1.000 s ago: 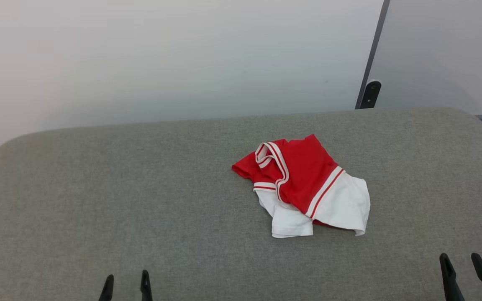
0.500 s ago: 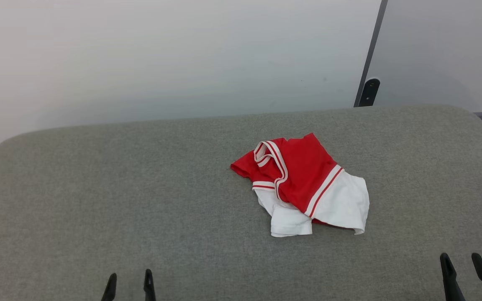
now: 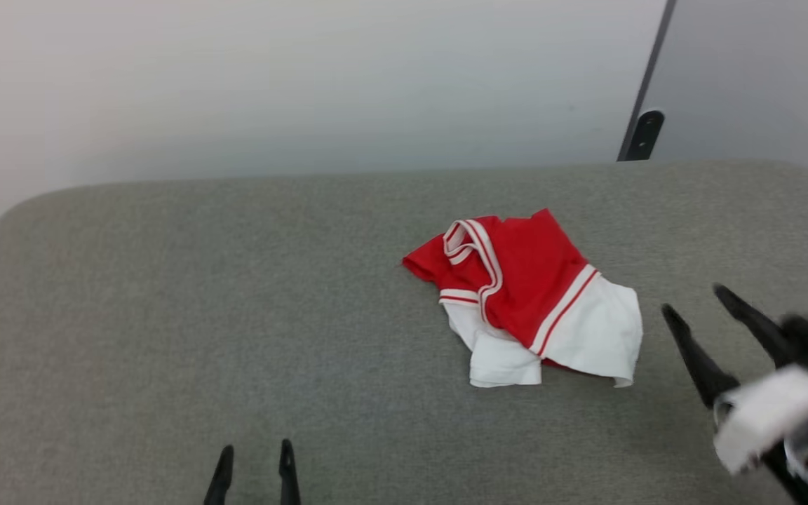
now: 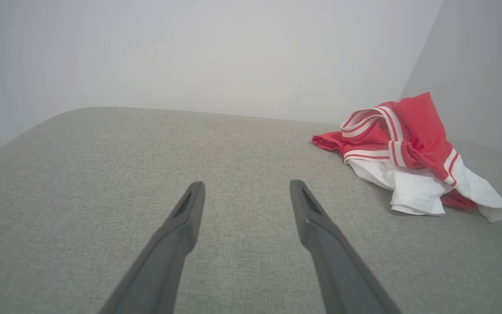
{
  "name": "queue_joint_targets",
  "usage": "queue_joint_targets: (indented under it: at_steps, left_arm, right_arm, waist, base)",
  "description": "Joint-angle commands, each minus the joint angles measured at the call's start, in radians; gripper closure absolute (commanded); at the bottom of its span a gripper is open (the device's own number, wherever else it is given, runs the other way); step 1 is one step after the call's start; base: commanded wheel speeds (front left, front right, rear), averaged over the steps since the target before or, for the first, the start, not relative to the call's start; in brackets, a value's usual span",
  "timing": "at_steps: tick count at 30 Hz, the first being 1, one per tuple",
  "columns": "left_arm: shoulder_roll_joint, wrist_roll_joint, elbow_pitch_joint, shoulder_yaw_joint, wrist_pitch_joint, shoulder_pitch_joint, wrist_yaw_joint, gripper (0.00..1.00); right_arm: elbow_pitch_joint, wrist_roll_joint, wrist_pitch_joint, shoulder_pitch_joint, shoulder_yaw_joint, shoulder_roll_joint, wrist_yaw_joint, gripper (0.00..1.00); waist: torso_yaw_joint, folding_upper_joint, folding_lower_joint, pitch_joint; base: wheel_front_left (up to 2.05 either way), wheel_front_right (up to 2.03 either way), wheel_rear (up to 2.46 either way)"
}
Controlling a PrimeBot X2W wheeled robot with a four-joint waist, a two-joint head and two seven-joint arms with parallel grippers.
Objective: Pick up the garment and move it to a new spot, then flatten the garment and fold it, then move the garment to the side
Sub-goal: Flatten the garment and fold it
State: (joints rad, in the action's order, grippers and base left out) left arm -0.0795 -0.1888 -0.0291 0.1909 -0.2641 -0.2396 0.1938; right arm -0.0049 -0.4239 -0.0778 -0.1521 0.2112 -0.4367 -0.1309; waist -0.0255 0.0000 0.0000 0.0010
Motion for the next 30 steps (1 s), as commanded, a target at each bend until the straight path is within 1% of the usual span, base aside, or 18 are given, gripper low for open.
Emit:
queue_joint_targets:
  at_steps: [1, 4, 6, 7, 8, 11, 13, 15, 19, 23, 30]
  left_arm:
    - [0.0, 0.006, -0.001, -0.001, 0.0, 0.014, 0.006, 0.0]
    - [0.009, 0.016, -0.004, 0.009, 0.0, 0.032, 0.012, 0.0]
    - [0.015, 0.022, -0.006, 0.021, 0.0, 0.044, 0.018, 0.0]
    - [0.017, 0.027, -0.007, 0.028, 0.0, 0.05, 0.02, 0.0]
    - [0.019, 0.033, -0.007, 0.035, 0.0, 0.058, 0.026, 0.0]
    - [0.024, 0.045, -0.012, 0.061, 0.0, 0.08, 0.041, 0.0]
    - [0.026, 0.053, -0.01, 0.084, 0.0, 0.097, 0.054, 0.0]
    - [0.028, 0.057, -0.009, 0.108, 0.0, 0.115, 0.067, 0.0]
    - [0.029, 0.049, -0.012, 0.166, 0.0, 0.154, 0.103, 0.0]
    - [0.029, 0.037, -0.009, 0.22, 0.0, 0.187, 0.141, 0.0]
    - [0.029, 0.018, -0.002, 0.265, 0.0, 0.214, 0.179, 0.0]
  right_arm:
    - [0.007, -0.008, -0.02, -0.025, 0.019, -0.006, 0.0, 0.0]
    - [0.053, -0.066, -0.157, -0.13, 0.097, -0.071, 0.001, 0.0]
    - [0.089, -0.134, -0.241, -0.191, 0.144, -0.103, 0.001, 0.0]
    - [0.112, -0.153, -0.284, -0.217, 0.165, -0.129, 0.001, 0.0]
    - [0.128, -0.157, -0.317, -0.244, 0.198, -0.164, 0.001, 0.0]
    - [0.195, -0.256, -0.41, -0.301, 0.26, -0.195, 0.0, 0.0]
    - [0.23, -0.302, -0.454, -0.352, 0.294, -0.234, 0.001, 0.0]
    - [0.269, -0.352, -0.479, -0.392, 0.32, -0.247, 0.001, 0.0]
    - [0.348, -0.397, -0.511, -0.464, 0.363, -0.27, 0.001, 0.0]
    - [0.421, -0.438, -0.525, -0.508, 0.398, -0.262, 0.0, 0.0]
    - [0.443, -0.499, -0.532, -0.522, 0.515, -0.277, 0.0, 0.0]
  waist:
    - [0.018, 0.0, 0.0, 0.018]
    - [0.035, 0.0, 0.0, 0.046]
    - [0.045, 0.0, 0.0, 0.066]
    - [0.051, 0.0, 0.0, 0.079]
    - [0.056, 0.0, 0.0, 0.091]
    - [0.067, 0.0, 0.0, 0.135]
    - [0.075, 0.0, 0.0, 0.164]
    - [0.082, 0.0, 0.0, 0.193]
    - [0.102, 0.0, 0.0, 0.24]
    - [0.124, 0.0, 0.0, 0.27]
    - [0.152, 0.0, 0.0, 0.29]
  base:
    - [0.0, 0.0, 0.0]
    - [0.0, 0.0, 0.0]
    - [0.0, 0.0, 0.0]
    - [0.0, 0.0, 0.0]
    - [0.0, 0.0, 0.0]
    - [0.0, 0.0, 0.0]
    - [0.0, 0.0, 0.0]
    - [0.0, 0.0, 0.0]
    - [0.0, 0.0, 0.0]
    - [0.0, 0.0, 0.0]
    - [0.0, 0.0, 0.0]
